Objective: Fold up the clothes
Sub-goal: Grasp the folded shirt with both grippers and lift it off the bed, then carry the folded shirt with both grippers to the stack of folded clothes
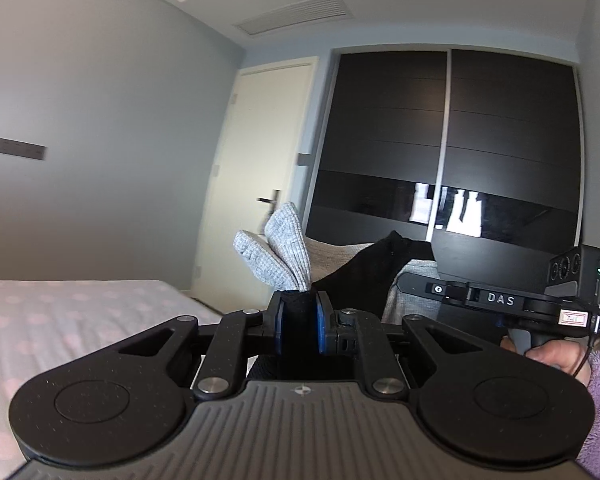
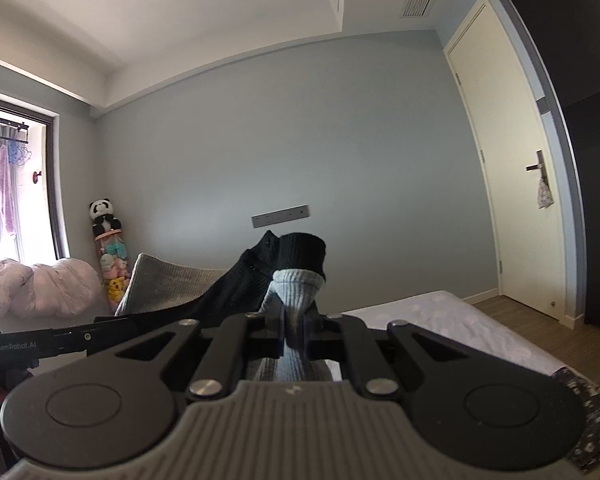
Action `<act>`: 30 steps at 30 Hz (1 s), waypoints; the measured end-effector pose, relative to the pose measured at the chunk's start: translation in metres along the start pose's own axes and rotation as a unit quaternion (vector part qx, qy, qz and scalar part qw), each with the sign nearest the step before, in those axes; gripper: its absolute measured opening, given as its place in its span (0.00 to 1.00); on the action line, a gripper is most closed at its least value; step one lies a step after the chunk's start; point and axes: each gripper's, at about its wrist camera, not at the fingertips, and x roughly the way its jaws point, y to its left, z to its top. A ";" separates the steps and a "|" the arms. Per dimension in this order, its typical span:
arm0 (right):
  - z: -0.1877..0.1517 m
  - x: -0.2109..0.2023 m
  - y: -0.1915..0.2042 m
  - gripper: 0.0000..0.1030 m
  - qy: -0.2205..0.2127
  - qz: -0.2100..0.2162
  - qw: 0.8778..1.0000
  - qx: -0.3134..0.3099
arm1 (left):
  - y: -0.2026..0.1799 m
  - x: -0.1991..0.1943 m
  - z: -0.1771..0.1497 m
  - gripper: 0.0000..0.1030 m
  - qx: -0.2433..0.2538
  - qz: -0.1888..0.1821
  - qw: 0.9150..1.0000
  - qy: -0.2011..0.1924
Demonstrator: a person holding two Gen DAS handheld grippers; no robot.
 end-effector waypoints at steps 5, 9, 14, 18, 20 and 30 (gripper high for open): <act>0.025 -0.020 -0.051 0.09 0.007 -0.043 0.999 -0.015 | -0.030 0.057 -0.009 0.13 -0.022 -0.041 0.999 0.010; 0.031 -0.018 -0.083 0.09 0.024 -0.070 0.997 -0.025 | -0.037 0.092 -0.024 0.13 -0.048 -0.062 0.997 0.023; 0.020 0.007 -0.118 0.09 0.052 -0.085 0.995 -0.023 | -0.027 0.134 -0.048 0.13 -0.060 -0.062 0.995 0.049; 0.004 0.044 -0.143 0.09 0.079 -0.083 0.993 -0.015 | -0.001 0.164 -0.060 0.13 -0.060 -0.039 0.995 0.068; -0.003 0.068 -0.150 0.09 0.090 -0.076 0.993 -0.014 | 0.011 0.178 -0.066 0.13 -0.060 -0.028 0.995 0.078; -0.042 0.195 -0.167 0.10 0.163 -0.043 0.985 -0.018 | 0.081 0.222 -0.090 0.12 -0.061 0.025 0.990 0.127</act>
